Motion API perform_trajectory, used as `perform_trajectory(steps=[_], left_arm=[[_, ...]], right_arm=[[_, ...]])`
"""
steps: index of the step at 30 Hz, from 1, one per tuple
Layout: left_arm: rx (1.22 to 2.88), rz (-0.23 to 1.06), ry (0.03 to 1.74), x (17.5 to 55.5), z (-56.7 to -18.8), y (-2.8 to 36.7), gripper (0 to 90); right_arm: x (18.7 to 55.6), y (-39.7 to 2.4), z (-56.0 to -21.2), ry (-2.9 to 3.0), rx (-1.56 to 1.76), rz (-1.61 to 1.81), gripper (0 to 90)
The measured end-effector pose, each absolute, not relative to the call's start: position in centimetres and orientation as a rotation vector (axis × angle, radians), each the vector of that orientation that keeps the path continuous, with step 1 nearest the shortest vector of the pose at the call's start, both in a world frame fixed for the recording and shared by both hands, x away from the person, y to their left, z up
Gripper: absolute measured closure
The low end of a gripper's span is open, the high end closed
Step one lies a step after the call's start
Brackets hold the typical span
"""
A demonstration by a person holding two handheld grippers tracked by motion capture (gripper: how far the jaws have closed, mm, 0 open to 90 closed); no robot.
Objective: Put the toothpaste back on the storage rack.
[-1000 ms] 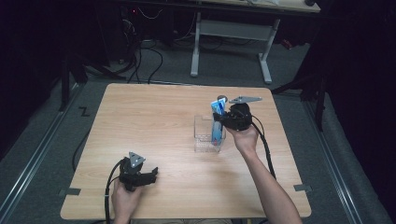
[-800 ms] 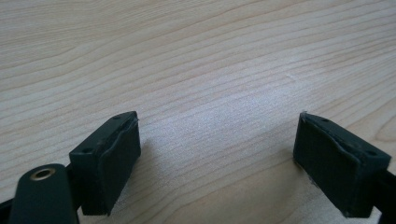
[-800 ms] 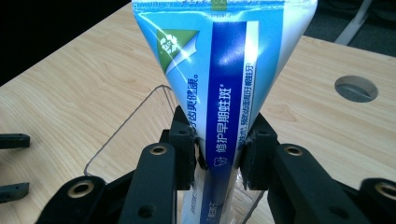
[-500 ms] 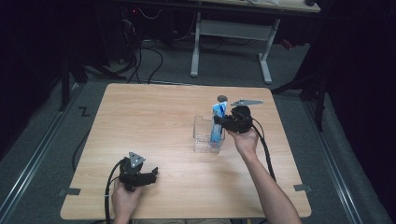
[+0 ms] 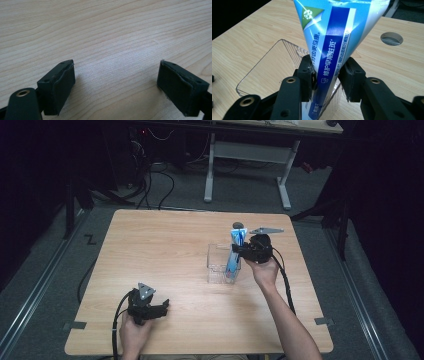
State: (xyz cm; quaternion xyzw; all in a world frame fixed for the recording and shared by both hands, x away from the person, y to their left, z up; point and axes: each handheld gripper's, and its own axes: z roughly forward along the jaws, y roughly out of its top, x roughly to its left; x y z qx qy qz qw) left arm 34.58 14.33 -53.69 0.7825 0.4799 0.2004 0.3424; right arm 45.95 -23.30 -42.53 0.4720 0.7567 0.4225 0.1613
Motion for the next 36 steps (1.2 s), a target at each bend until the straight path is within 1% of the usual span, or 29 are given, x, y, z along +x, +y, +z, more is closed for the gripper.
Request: perform_trajectory(steps=[4, 8, 11, 26, 36], left_arm=[[2.034, 0.521, 1.248, 34.6, -53.7, 14.3, 15.0], [2.033, 0.522, 1.249, 34.6, -53.7, 14.3, 15.0], [2.034, 0.522, 1.248, 34.6, -53.7, 14.3, 15.0], [2.034, 0.522, 1.248, 34.6, -53.7, 14.3, 15.0], [2.032, 0.522, 1.248, 34.6, -53.7, 14.3, 15.0]], right_arm=[[45.8, -23.2, -42.5, 2.149, 1.341, 1.178, 58.7], [45.7, -23.3, -42.7, 2.138, 1.357, 1.162, 51.0], [45.5, -23.6, -42.7, 2.125, 1.359, 1.170, 48.3], [44.2, -24.7, -41.7, 2.068, 1.332, 1.197, 45.5], [43.2, -25.7, -41.0, 2.038, 1.323, 1.216, 45.4]])
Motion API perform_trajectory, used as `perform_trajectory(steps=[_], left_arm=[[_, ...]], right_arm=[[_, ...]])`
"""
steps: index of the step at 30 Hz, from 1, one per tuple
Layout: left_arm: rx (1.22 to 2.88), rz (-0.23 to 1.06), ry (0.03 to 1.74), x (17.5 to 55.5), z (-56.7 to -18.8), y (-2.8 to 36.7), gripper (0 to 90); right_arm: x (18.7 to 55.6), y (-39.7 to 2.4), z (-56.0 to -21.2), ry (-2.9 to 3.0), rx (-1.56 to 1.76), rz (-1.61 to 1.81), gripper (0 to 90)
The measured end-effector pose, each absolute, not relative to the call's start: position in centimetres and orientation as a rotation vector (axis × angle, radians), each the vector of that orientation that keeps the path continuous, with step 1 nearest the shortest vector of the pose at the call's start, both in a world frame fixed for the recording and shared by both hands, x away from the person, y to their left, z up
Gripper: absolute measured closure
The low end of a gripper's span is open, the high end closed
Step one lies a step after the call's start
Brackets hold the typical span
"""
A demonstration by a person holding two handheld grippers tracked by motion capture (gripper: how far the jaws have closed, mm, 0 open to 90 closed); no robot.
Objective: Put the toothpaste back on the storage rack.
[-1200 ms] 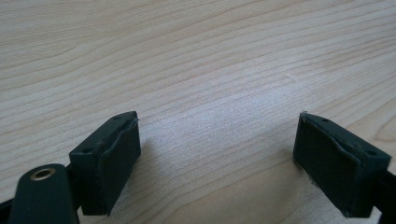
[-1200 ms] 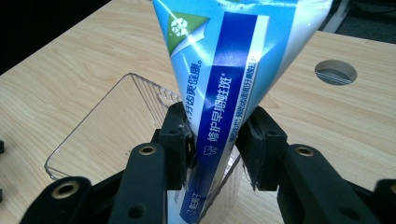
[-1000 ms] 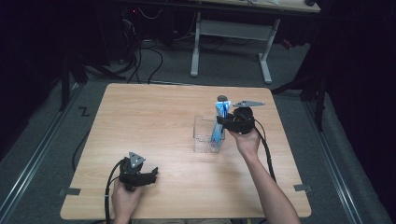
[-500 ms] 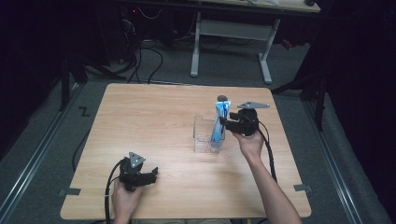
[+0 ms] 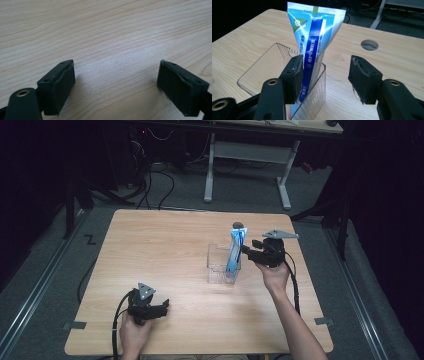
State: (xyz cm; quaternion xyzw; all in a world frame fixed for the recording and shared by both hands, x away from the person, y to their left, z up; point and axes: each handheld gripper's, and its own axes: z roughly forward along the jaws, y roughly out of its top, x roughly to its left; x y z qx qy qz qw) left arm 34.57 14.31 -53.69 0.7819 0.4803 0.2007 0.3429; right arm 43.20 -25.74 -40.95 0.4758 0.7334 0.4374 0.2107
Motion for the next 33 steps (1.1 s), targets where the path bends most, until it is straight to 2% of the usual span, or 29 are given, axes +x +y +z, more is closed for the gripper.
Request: perform_trajectory(steps=[33], left_arm=[[2.032, 0.522, 1.249, 34.6, -53.7, 14.3, 15.0]], right_arm=[[41.1, -29.8, -40.0, 1.940, 1.367, 1.264, 47.1]])
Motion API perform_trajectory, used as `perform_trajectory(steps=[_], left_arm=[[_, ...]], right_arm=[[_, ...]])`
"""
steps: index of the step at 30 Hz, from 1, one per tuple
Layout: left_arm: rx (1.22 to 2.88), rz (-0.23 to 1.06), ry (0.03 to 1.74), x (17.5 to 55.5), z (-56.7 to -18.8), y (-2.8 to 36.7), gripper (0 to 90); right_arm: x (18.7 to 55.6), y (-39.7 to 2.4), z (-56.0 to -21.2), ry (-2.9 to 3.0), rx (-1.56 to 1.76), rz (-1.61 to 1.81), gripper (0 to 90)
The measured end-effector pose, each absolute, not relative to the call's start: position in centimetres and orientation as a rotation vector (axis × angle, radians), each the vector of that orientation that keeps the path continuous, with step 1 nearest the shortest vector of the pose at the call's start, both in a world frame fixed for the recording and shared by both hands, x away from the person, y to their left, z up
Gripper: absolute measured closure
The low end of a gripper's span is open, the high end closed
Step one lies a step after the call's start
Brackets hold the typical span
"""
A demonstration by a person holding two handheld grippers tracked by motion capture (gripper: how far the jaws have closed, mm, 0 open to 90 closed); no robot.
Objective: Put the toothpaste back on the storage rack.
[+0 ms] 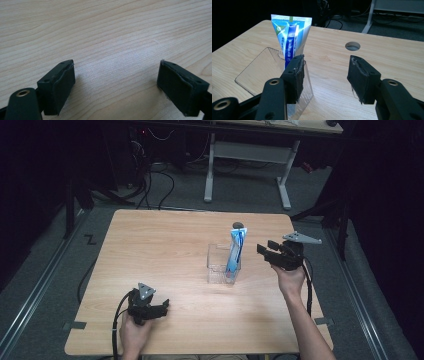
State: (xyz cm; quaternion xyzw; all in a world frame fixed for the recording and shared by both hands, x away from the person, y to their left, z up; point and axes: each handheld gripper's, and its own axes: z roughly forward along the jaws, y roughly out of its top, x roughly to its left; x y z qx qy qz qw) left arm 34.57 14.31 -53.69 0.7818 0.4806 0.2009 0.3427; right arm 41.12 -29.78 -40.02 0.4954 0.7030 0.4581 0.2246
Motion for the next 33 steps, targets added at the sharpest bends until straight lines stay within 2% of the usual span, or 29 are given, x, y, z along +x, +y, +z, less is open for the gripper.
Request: perform_trajectory(steps=[33], left_arm=[[2.033, 0.523, 1.249, 34.6, -53.7, 14.3, 15.0]], right_arm=[[38.4, -34.0, -40.7, 1.870, 1.426, 1.245, 47.6]])
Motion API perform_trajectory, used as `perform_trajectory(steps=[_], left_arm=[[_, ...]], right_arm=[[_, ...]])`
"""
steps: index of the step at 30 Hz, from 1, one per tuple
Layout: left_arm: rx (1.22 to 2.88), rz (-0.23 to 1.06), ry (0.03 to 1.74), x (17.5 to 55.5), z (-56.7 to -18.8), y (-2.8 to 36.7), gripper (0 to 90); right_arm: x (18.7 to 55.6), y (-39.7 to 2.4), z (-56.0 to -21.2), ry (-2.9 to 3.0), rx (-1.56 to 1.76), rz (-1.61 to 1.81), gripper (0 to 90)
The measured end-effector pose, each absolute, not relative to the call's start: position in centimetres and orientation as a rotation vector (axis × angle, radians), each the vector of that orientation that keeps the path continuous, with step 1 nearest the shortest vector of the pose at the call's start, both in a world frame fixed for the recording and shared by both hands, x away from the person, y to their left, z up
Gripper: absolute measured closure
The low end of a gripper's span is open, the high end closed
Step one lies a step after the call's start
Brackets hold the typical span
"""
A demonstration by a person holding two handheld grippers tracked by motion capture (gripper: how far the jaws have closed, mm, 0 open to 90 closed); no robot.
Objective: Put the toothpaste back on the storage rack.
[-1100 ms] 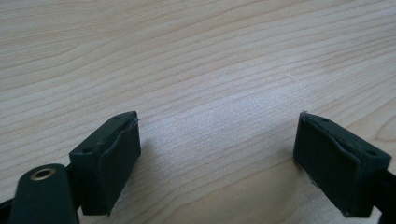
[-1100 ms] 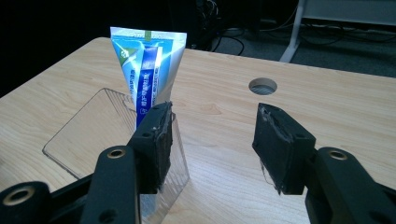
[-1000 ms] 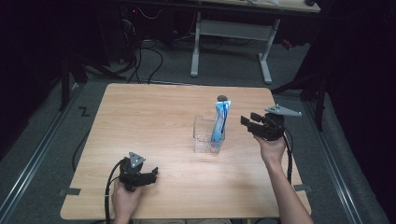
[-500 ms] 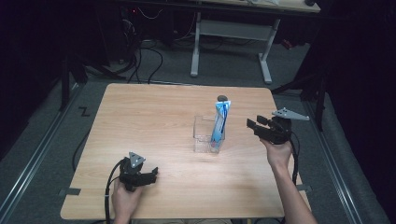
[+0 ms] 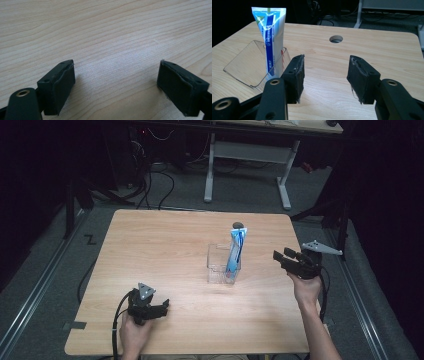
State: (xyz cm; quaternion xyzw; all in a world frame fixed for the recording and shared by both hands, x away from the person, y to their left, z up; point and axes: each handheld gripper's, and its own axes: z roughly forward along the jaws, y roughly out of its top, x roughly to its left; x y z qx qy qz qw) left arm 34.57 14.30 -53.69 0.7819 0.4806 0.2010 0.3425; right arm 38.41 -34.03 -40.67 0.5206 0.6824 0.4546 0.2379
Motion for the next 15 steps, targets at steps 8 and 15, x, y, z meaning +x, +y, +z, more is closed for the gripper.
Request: perform_trajectory(steps=[8, 15], left_arm=[[2.032, 0.523, 1.250, 34.6, -53.7, 14.3, 14.9], [2.032, 0.523, 1.250, 34.6, -53.7, 14.3, 14.9]], right_arm=[[37.7, -35.1, -40.9, 1.840, 1.450, 1.244, 47.5], [37.2, -35.8, -41.5, 1.829, 1.474, 1.237, 47.5]])
